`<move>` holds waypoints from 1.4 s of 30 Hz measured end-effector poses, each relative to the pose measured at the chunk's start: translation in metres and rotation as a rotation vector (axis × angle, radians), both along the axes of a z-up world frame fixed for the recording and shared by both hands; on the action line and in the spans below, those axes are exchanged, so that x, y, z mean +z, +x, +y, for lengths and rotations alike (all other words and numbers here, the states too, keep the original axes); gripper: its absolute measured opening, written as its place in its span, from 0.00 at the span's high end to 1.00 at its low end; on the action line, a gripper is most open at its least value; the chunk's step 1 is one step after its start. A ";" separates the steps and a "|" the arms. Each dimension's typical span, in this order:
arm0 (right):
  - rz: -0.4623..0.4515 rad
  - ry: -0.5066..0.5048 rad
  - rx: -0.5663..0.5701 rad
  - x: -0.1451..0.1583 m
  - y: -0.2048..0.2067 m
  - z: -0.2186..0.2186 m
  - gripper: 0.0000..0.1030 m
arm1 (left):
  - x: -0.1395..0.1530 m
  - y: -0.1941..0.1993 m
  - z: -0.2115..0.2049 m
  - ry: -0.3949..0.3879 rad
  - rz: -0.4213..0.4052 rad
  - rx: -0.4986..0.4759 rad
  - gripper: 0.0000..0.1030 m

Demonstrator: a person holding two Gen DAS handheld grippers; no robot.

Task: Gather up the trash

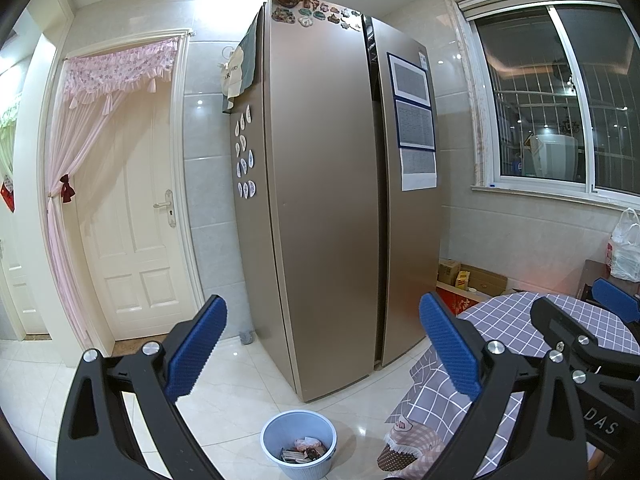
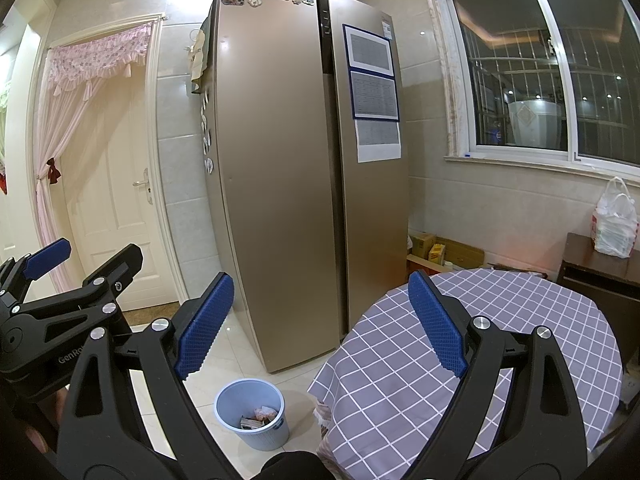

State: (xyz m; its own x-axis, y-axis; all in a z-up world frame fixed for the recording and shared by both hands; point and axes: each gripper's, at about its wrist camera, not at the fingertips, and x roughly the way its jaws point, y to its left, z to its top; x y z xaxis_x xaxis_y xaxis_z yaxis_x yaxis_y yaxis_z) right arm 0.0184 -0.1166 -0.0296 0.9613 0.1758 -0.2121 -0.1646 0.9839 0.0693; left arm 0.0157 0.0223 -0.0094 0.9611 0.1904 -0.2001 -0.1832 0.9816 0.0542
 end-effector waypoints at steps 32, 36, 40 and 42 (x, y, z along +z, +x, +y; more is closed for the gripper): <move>0.008 -0.002 -0.008 -0.001 -0.001 0.002 0.15 | -0.001 -0.002 0.001 0.003 0.007 -0.004 0.07; 0.010 0.002 -0.014 -0.002 -0.002 0.002 0.15 | -0.001 -0.003 0.002 0.005 0.008 -0.006 0.07; 0.010 0.001 -0.015 -0.003 -0.002 0.002 0.15 | -0.001 0.001 0.003 0.006 0.009 -0.010 0.07; 0.010 0.001 -0.017 -0.004 -0.003 0.002 0.15 | -0.001 0.001 0.004 0.006 0.009 -0.014 0.07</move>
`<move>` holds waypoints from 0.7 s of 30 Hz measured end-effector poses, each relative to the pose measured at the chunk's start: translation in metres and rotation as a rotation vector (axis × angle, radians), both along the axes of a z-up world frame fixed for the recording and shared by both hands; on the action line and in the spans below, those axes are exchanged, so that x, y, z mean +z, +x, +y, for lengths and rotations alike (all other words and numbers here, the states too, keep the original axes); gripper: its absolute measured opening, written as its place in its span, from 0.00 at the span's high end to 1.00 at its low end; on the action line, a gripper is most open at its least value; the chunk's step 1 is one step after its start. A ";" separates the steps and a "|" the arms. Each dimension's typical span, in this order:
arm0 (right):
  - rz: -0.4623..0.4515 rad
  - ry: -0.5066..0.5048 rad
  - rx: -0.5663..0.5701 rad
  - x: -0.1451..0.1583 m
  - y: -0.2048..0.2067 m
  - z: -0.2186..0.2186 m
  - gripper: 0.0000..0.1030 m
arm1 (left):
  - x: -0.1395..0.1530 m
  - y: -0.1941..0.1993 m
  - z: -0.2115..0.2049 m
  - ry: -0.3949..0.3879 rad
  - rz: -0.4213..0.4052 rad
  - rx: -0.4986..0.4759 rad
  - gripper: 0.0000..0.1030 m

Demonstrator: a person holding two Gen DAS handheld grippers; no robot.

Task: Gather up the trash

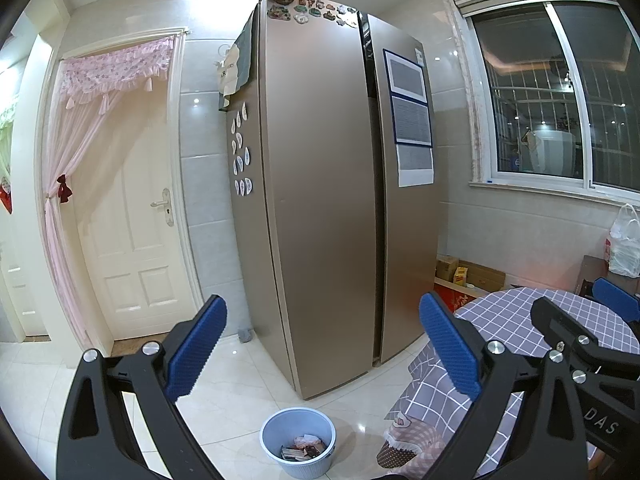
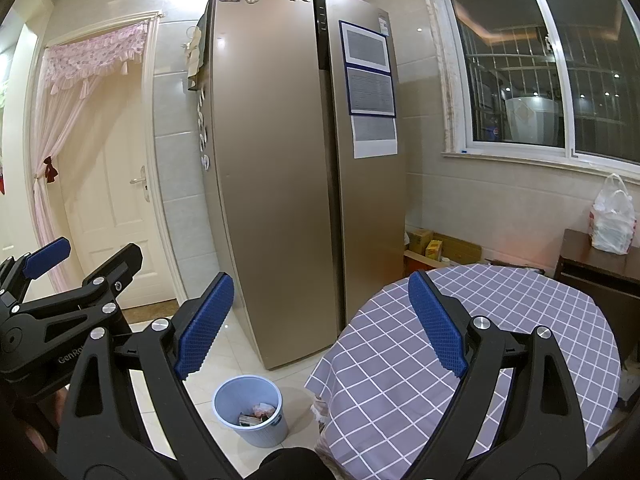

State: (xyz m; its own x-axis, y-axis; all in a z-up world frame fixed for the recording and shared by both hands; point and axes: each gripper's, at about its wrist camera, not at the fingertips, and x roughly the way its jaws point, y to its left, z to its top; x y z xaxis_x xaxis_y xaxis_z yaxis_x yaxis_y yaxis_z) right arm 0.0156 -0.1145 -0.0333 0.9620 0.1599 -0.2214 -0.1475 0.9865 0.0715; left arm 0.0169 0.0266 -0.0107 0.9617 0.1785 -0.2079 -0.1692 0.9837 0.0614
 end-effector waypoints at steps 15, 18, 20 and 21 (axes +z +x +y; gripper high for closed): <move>0.002 -0.001 -0.004 -0.001 -0.001 -0.001 0.15 | -0.001 0.001 0.001 0.000 0.004 -0.006 0.07; 0.004 0.000 -0.005 -0.001 -0.001 0.000 0.15 | 0.000 0.001 0.001 0.001 0.004 -0.005 0.07; 0.008 0.000 -0.006 -0.003 -0.001 -0.001 0.15 | -0.001 0.001 0.001 0.001 0.008 -0.006 0.07; 0.010 0.000 -0.007 -0.004 0.000 -0.001 0.15 | -0.002 0.002 0.001 0.001 0.010 -0.006 0.07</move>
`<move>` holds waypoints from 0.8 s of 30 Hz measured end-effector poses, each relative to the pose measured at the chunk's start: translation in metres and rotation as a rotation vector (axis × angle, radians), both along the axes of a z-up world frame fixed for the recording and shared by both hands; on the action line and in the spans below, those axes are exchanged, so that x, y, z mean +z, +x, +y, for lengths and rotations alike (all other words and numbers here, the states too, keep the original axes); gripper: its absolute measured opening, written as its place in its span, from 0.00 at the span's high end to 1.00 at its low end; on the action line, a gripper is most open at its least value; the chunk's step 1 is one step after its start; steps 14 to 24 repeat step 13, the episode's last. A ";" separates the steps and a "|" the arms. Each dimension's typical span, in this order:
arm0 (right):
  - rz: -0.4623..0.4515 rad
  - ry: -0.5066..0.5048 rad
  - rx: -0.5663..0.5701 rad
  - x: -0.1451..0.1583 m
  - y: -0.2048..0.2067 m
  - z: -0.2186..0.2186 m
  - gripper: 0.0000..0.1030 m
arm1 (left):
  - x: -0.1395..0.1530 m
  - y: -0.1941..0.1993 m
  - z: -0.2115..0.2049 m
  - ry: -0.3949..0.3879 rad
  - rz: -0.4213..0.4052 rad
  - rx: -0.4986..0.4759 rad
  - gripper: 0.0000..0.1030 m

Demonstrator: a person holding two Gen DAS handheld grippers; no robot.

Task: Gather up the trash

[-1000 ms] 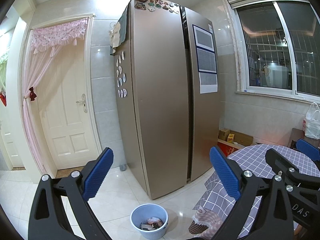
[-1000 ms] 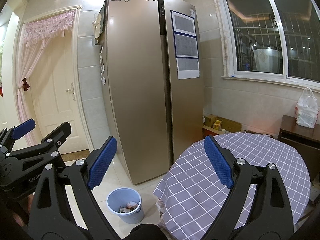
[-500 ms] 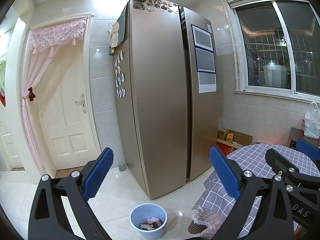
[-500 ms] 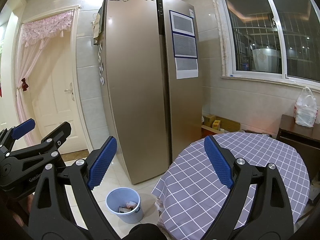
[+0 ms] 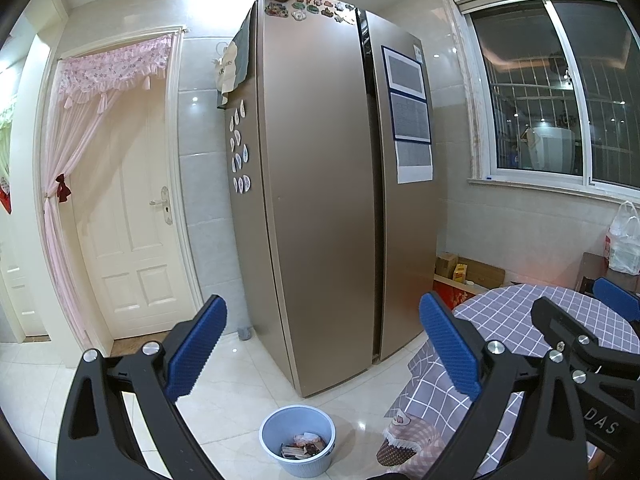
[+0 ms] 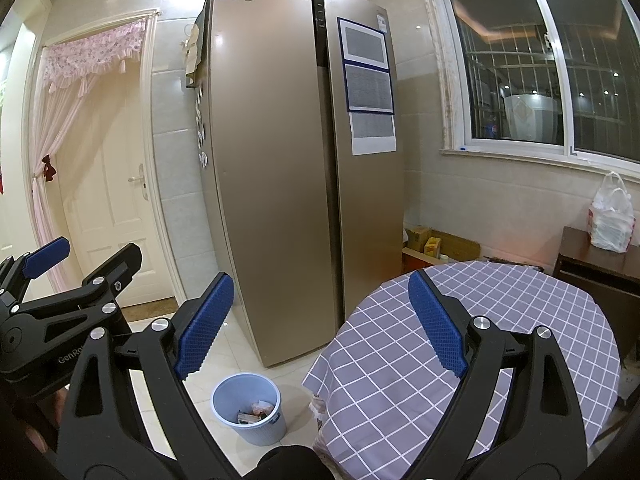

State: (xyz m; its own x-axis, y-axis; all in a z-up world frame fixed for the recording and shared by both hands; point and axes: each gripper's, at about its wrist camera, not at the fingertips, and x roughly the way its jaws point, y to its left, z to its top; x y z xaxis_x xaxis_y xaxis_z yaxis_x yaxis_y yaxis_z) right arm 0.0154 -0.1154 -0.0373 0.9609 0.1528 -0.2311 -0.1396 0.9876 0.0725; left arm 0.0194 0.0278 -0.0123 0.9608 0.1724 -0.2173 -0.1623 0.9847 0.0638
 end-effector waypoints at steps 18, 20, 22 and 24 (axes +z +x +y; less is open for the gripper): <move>0.052 0.007 -0.019 -0.016 0.015 -0.009 0.12 | -0.019 0.020 -0.004 0.004 0.065 -0.014 0.07; 0.052 0.007 -0.019 -0.016 0.015 -0.009 0.12 | -0.019 0.020 -0.004 0.004 0.065 -0.014 0.07; 0.052 0.007 -0.019 -0.016 0.015 -0.009 0.12 | -0.019 0.020 -0.004 0.004 0.065 -0.014 0.07; 0.052 0.007 -0.019 -0.016 0.015 -0.009 0.12 | -0.019 0.020 -0.004 0.004 0.065 -0.014 0.07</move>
